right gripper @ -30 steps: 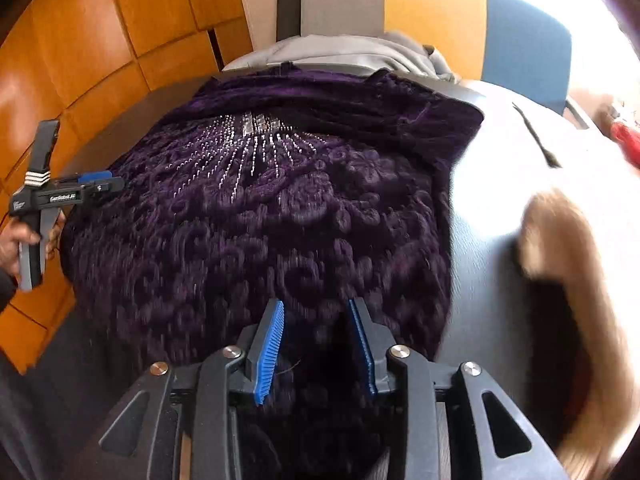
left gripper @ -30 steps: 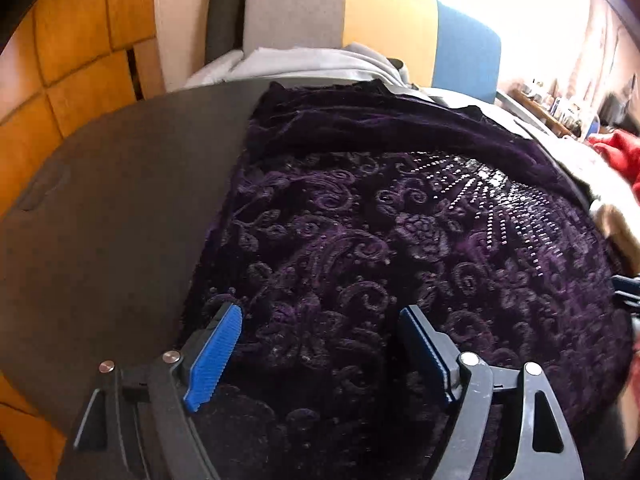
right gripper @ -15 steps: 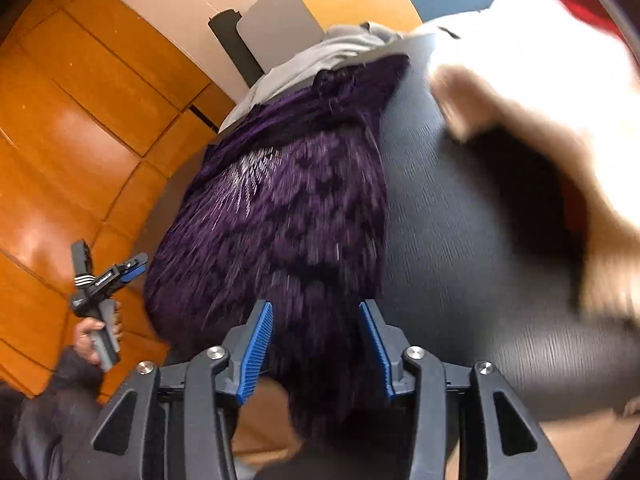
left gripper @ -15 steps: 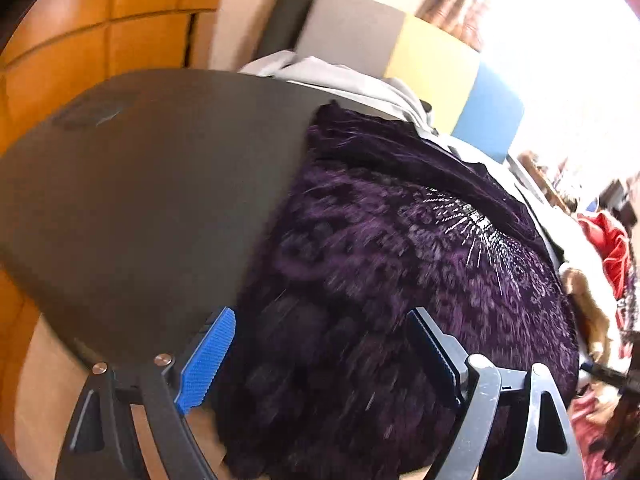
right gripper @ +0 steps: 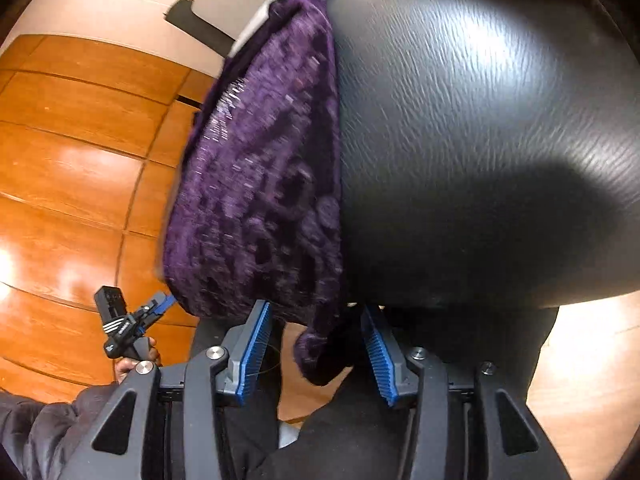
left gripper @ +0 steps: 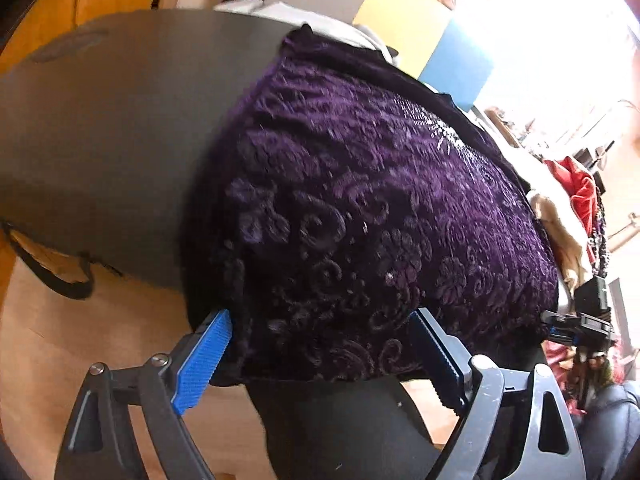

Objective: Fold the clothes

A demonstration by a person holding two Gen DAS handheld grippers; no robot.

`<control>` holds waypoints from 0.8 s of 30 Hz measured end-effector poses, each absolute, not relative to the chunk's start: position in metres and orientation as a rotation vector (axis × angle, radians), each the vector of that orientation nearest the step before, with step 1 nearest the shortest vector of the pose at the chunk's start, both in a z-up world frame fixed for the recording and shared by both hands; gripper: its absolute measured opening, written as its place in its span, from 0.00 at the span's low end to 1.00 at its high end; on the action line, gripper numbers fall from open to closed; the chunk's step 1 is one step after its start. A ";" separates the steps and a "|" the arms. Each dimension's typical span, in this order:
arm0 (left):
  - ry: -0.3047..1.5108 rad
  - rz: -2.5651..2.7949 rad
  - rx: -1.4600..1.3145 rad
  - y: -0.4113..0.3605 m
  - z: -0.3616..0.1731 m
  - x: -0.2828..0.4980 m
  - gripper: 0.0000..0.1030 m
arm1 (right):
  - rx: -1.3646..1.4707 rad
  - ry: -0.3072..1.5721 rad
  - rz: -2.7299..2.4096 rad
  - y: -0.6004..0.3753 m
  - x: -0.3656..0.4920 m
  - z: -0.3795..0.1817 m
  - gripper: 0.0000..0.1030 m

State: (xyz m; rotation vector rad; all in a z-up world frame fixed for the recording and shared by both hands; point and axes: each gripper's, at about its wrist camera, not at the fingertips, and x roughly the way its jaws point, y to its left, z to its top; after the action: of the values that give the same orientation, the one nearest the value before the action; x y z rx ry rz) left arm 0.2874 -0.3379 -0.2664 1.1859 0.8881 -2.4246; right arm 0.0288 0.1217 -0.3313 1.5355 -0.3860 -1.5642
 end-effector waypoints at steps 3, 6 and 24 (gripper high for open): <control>0.878 -2.421 1.200 -0.339 -0.274 0.284 0.88 | 1.582 -0.409 -1.562 0.116 0.029 -0.339 0.45; 0.902 -2.396 1.149 -0.346 -0.270 0.297 0.86 | 1.597 -0.325 -1.580 0.107 0.032 -0.341 0.41; 1.200 -2.434 1.248 -0.362 -0.275 0.302 0.16 | 1.448 -0.170 -1.518 0.083 0.054 -0.300 0.05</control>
State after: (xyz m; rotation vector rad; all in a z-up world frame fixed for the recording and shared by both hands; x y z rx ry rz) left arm 0.3022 -0.3619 -0.2748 1.2476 1.1995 -2.4344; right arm 0.0537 0.0829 -0.2999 1.4478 -0.1701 -1.5185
